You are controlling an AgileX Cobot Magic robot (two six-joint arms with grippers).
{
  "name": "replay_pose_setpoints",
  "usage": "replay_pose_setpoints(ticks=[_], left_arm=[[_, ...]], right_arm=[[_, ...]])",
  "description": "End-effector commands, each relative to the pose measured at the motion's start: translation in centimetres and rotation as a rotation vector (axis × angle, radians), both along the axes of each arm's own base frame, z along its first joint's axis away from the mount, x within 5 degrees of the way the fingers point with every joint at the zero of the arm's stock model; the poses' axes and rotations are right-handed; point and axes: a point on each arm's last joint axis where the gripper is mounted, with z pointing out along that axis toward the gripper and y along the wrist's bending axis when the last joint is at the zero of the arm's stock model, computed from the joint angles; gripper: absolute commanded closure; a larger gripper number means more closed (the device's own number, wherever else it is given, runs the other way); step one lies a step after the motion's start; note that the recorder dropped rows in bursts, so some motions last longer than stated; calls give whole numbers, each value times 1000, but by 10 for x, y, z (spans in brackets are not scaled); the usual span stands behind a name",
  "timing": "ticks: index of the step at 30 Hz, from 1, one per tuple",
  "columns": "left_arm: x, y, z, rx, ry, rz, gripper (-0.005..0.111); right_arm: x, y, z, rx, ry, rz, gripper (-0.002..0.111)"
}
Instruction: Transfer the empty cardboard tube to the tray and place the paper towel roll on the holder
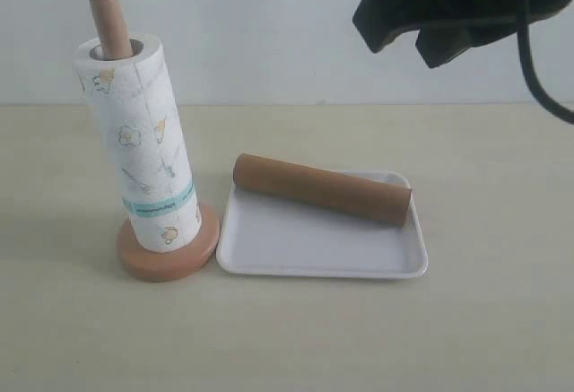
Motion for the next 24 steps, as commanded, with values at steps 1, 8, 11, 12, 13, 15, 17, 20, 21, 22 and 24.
replay_pose_setpoints(ticks=[1,8,11,12,13,15,17,20,21,22,24], left_arm=[[0,0,-1,-15,-3,1,103],[0,0,-1,-15,-3,1,103],[0,0,-1,-15,-3,1,103],[0,0,-1,-15,-3,1,103],[0,0,-1,-15,-3,1,103],[0,0,-1,-15,-3,1,103],[0,0,-1,-15,-3,1,103],[0,0,-1,-15,-3,1,103],[0,0,-1,-15,-3,1,103],[0,0,-1,-15,-3,1,103],[0,0,-1,-15,-3,1,103]], right_arm=[[-1,-3,3,7,-9,-7,107],[0,-4,3,-3,-15,-1,107],[1,-4,3,-40,-36,21,107],[1,-4,3,-37,-35,17,107],[1,-4,3,-27,-30,6,107],[1,-4,3,-1,-20,-25,107],[1,-4,3,18,-14,-50,107],[4,-1,1,25,-22,-43,107],[4,0,-1,26,-25,-38,107],[5,2,-5,28,-29,-30,107],[8,6,-18,32,-31,-9,107]])
